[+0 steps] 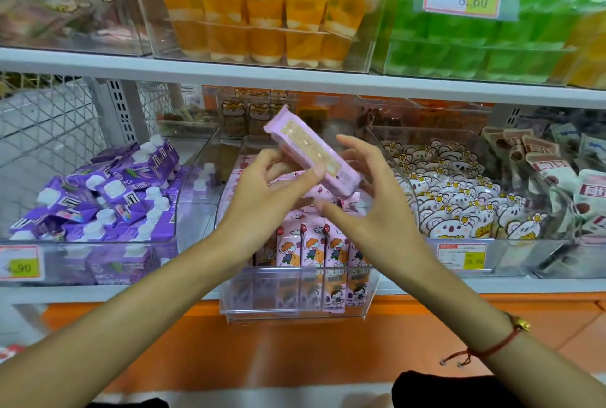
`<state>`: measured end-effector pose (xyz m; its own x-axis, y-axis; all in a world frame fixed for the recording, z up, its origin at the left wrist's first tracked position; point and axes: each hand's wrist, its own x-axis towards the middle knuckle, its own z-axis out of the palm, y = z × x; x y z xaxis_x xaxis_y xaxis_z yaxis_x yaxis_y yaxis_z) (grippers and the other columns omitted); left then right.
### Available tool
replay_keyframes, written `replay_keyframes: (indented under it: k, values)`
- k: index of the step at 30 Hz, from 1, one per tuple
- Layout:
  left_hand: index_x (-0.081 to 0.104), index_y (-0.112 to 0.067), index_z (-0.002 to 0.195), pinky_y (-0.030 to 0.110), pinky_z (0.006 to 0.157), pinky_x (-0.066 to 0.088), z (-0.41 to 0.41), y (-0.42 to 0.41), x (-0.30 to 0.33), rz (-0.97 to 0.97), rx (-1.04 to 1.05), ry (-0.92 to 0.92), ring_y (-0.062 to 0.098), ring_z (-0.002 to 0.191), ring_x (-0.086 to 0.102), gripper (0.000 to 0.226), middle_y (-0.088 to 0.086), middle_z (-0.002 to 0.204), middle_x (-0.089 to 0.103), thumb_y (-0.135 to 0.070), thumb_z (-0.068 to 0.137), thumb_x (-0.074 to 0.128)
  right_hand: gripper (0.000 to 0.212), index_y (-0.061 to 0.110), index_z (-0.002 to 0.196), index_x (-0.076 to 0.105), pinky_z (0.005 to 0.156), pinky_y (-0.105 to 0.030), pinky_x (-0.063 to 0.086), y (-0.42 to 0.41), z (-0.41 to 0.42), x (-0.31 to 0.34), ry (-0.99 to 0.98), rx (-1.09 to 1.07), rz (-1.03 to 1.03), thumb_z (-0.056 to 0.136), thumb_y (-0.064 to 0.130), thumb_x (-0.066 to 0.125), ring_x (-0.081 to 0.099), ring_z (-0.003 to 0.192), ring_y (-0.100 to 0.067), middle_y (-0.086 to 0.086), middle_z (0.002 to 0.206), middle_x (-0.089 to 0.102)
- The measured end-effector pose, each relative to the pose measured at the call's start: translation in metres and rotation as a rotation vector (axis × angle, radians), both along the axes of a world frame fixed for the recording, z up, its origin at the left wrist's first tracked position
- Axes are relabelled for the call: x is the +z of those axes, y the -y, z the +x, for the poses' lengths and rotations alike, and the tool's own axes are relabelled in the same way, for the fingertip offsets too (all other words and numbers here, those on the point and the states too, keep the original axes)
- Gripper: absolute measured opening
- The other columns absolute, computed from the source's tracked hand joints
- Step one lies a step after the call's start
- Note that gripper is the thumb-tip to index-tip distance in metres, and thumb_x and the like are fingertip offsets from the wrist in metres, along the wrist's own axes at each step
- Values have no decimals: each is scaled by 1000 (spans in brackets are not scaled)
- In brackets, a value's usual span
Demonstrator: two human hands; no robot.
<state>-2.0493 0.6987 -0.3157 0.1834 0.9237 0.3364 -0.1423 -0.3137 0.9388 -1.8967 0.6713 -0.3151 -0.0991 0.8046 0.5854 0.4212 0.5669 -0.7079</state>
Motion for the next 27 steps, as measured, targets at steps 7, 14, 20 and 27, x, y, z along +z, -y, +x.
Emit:
replay_keyframes:
  k: [7, 14, 20, 27]
  values:
    - [38, -33, 136, 32, 94, 52, -7, -2, 6, -42, 105, 52, 3, 111, 63, 70, -11, 136, 53, -32, 76, 75, 34, 17, 111, 56, 85, -26, 54, -1, 12, 11, -292, 10, -77, 81, 15, 72, 66, 97, -18, -5, 107, 67]
    - [59, -32, 116, 33, 88, 56, -7, 0, 9, 118, 91, -135, 4, 104, 65, 40, -8, 120, 62, -36, 78, 71, 11, 16, 92, 58, 66, -20, 53, -9, 29, 14, -659, 71, -331, 95, 25, 53, 59, 68, -14, -4, 82, 64]
    - [58, -19, 103, 20, 84, 54, -1, 0, 10, 162, 91, -61, 5, 95, 69, 25, -5, 109, 70, -23, 82, 70, 25, 14, 104, 58, 64, -17, 53, -11, 37, 8, -530, -3, -349, 94, 36, 52, 63, 77, -12, -2, 90, 67]
    - [55, -24, 92, 10, 70, 50, 12, -29, -2, 222, 264, -100, 1, 85, 69, 22, -7, 99, 67, -10, 84, 70, 34, 20, 119, 46, 66, -10, 39, -10, 52, -10, 66, -308, -234, 90, 22, 63, 50, 76, -1, 5, 95, 52]
